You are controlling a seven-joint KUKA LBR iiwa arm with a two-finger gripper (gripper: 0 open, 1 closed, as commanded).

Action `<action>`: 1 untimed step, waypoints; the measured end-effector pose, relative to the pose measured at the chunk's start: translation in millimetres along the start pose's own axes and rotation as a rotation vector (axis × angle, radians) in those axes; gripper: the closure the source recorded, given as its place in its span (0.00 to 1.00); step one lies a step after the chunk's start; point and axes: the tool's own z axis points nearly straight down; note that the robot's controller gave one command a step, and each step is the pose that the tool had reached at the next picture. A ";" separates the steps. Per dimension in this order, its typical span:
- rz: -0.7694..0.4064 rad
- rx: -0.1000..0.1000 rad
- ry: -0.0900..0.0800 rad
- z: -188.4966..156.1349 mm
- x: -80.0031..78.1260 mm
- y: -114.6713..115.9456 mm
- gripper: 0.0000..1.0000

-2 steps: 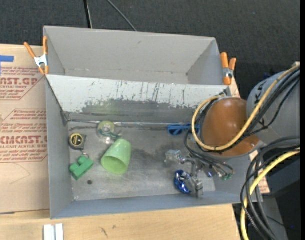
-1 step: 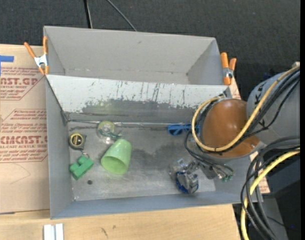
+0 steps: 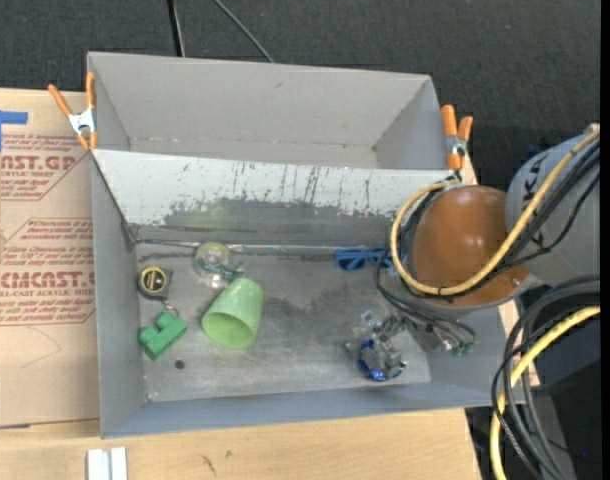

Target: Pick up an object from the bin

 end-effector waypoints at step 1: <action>0.000 0.003 -0.006 -93.9 -2.4 -0.4 1.00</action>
Offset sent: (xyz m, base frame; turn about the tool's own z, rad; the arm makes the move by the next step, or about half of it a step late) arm 0.0000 0.0000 0.0904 0.0000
